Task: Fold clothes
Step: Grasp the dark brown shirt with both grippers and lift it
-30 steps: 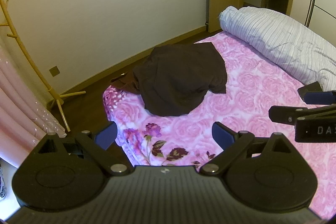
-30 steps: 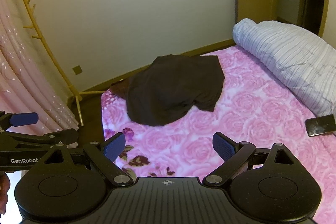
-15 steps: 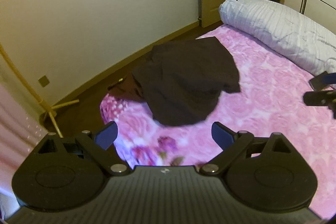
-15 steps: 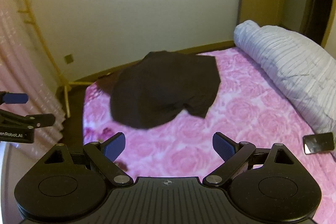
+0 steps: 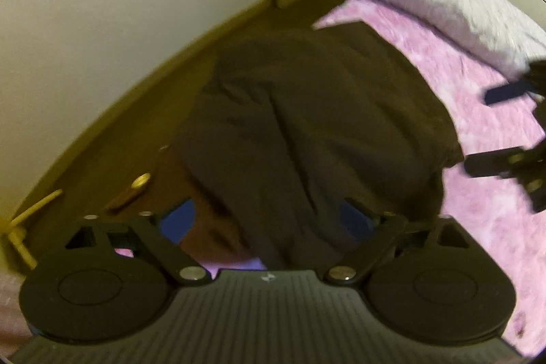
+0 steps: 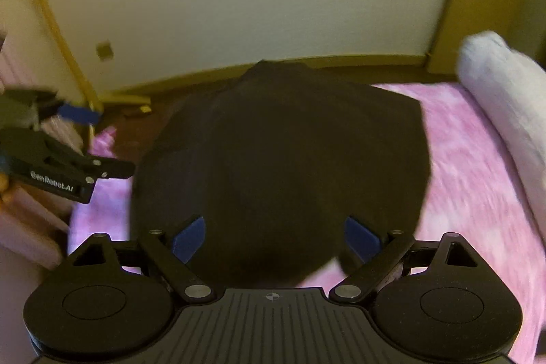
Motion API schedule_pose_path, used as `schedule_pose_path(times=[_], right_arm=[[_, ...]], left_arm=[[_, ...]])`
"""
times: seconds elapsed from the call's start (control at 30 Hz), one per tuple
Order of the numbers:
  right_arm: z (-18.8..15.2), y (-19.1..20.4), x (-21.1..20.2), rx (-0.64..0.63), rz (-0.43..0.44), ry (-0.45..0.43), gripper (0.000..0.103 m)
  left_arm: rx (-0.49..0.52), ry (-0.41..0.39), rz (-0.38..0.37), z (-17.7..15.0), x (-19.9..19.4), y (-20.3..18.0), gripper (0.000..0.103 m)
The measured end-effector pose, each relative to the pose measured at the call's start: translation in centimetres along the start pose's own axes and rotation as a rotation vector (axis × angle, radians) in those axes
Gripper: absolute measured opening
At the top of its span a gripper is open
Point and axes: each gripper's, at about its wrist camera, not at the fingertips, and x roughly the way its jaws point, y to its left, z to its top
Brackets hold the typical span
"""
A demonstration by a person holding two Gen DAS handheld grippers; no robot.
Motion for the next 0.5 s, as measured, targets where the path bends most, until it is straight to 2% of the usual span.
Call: schedule_pose_path(times=[0.13,0.17,0.2,0.23,0.27,0.3,0.33,0.37,0.5], right_arm=[[1.0,0.2,7.6,-0.154,-0.007,0.087,0.092],[1.0,0.1,8.7,-0.166,-0.008,0.109,0.087],[1.1,0.0,9.6,-0.175,-0.008,0.13,0.061],[1.1,-0.2,10.0,-0.174,0.002,0.142,0.056],[1.0,-0.5,9.9,-0.173,0.013,0.143,0.051],[0.9,-0.8,9.6,-0.173,0.025,0.143,0.036],[0.9,-1.1,9.0,-0.165,0.037,0.139,0.013],[0.9,-1.6,8.1,-0.138,0.06,0.127,0.008],[1.1,-4.3,2.1,0.0,0.021,0.013,0.008]], left_arm=[[-0.015,0.048,-0.068,0.6,4.0,1.7,0.079],[-0.024,0.058,-0.088,0.7,4.8,2.0,0.076],[-0.026,0.064,-0.106,0.8,5.1,2.1,0.067],[-0.017,0.066,-0.118,1.0,5.1,1.9,0.061],[-0.005,0.068,-0.128,1.1,4.9,1.7,0.042],[0.013,0.06,-0.124,1.4,4.6,1.4,0.017],[0.034,0.04,-0.103,1.9,4.0,1.0,0.002],[0.048,0.014,-0.091,2.5,3.0,0.8,0.0],[0.077,-0.129,-0.154,5.0,-2.7,-0.5,0.0]])
